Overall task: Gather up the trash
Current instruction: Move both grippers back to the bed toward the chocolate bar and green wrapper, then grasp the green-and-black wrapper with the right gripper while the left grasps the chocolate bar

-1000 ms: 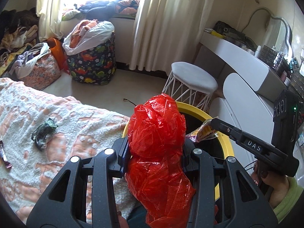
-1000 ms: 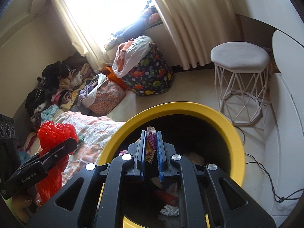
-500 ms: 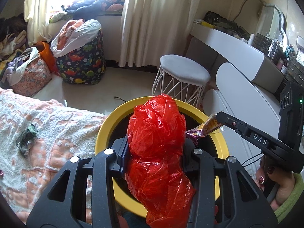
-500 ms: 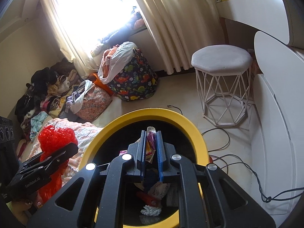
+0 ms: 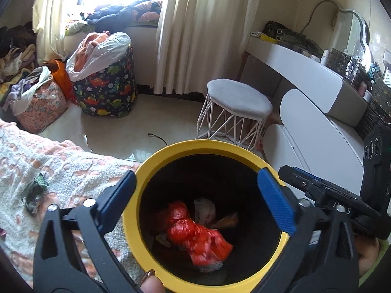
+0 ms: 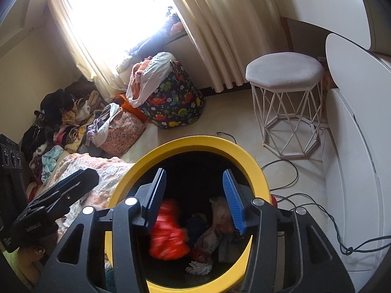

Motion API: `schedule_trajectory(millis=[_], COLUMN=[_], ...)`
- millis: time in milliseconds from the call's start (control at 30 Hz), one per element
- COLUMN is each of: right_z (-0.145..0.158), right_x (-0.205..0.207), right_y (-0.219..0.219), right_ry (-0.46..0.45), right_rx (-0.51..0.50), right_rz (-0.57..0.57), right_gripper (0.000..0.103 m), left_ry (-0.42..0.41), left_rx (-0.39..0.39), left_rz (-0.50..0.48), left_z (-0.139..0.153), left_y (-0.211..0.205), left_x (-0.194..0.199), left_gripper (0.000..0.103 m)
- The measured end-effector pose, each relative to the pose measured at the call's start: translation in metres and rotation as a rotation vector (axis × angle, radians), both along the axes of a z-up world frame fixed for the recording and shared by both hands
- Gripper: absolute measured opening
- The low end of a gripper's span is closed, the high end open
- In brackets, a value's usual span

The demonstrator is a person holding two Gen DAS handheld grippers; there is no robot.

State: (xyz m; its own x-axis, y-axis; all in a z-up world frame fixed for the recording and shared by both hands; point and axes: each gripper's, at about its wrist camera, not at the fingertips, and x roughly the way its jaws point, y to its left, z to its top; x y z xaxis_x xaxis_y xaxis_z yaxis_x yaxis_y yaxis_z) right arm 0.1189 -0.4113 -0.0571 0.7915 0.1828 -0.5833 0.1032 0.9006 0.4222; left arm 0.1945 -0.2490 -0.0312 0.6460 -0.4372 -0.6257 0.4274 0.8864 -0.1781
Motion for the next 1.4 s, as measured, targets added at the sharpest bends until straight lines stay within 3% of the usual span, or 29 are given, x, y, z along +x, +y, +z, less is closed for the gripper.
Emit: schedule_trajectory(millis=[233, 533, 1033, 1400], right_z=[0.006, 0.013, 0.025, 0.019], right_x=[0.003, 0.016, 0.06, 0.1], right_y=[0.014, 0.053, 0.161, 0.247], right_ry=[-0.017, -0.024, -0.02, 0.017], right_rx=[-0.01, -0.039, -0.069, -0.097], right_rz=[0.024, 0.117, 0.343, 0.498], right_gripper=[0.061, 0.062, 0.062, 0.062], left_ry=[-0.03, -0.075, -0.079, -0.027], left_rx=[-0.006, -0.014, -0.019, -0.034], left_rz=[0.059, 0.163, 0.379, 0.573], left_z=[0.005, 0.011, 0.008, -0.016], left_y=[0.027, 0.076, 0.18, 0.272], left_x=[-0.007, -0.012, -0.015, -0.022], left_gripper=[0.092, 0.092, 0.092, 0.092])
